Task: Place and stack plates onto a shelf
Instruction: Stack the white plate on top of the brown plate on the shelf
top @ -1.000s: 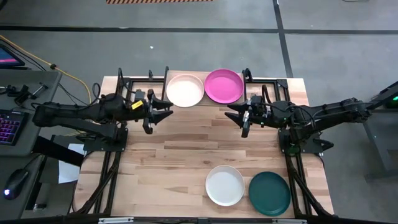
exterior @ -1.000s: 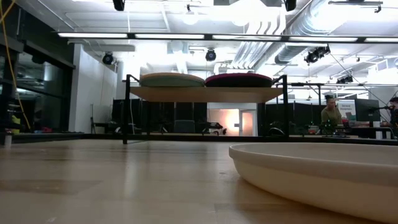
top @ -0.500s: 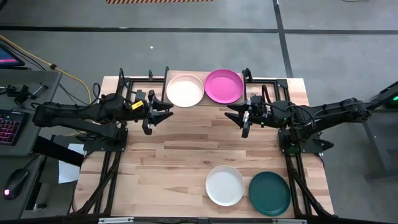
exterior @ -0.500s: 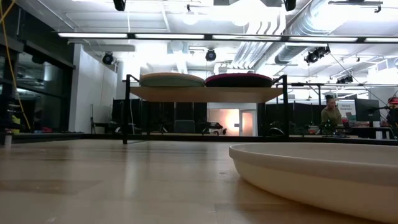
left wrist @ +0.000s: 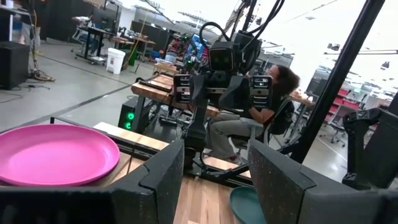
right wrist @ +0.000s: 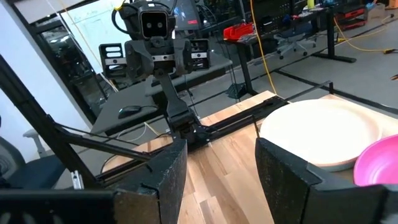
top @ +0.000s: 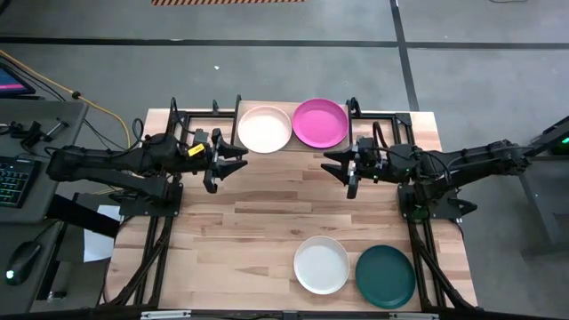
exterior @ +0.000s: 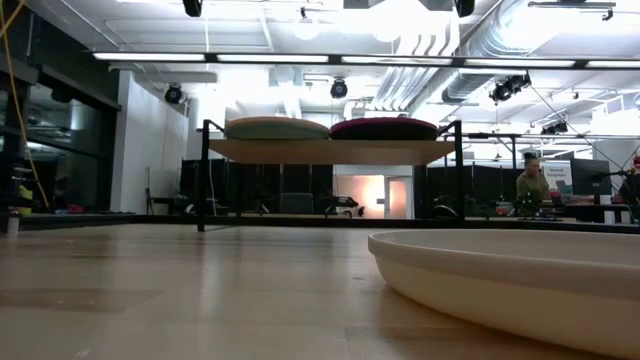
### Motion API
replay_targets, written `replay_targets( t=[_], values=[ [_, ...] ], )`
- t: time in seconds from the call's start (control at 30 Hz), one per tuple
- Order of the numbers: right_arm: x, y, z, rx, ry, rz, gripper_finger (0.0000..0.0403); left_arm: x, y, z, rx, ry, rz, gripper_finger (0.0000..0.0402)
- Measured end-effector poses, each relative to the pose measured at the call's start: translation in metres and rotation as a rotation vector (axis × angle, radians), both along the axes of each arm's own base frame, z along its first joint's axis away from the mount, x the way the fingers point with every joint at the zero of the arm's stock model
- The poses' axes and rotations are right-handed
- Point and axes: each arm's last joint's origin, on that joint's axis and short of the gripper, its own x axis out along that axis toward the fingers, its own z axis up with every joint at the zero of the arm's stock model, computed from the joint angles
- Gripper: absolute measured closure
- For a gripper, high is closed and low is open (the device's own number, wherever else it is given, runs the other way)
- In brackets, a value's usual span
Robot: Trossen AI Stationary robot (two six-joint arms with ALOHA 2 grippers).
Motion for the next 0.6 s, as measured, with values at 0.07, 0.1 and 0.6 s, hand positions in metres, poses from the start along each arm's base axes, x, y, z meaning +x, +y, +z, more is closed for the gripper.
replay_targets(
  t=[0.07, 0.1, 0.6],
  values=[
    [0.0000, -0.0001, 0.0000, -0.001, 0.000, 0.000, 0.0231, 0.0000, 0.0000, 0.0000, 0.000, 0.000, 0.000, 0.0234],
    [0.0000, -0.0001, 0.0000, -0.001, 0.000, 0.000, 0.0231, 0.0000, 0.0000, 0.0000, 0.000, 0.000, 0.000, 0.0234],
    [-0.0002, 0.0003, -0.0029, 0.005, 0.028, 0.014, 0.0231, 0.0001, 0.0002, -0.0005, 0.051, 0.009, 0.010, 0.0234]
  ],
)
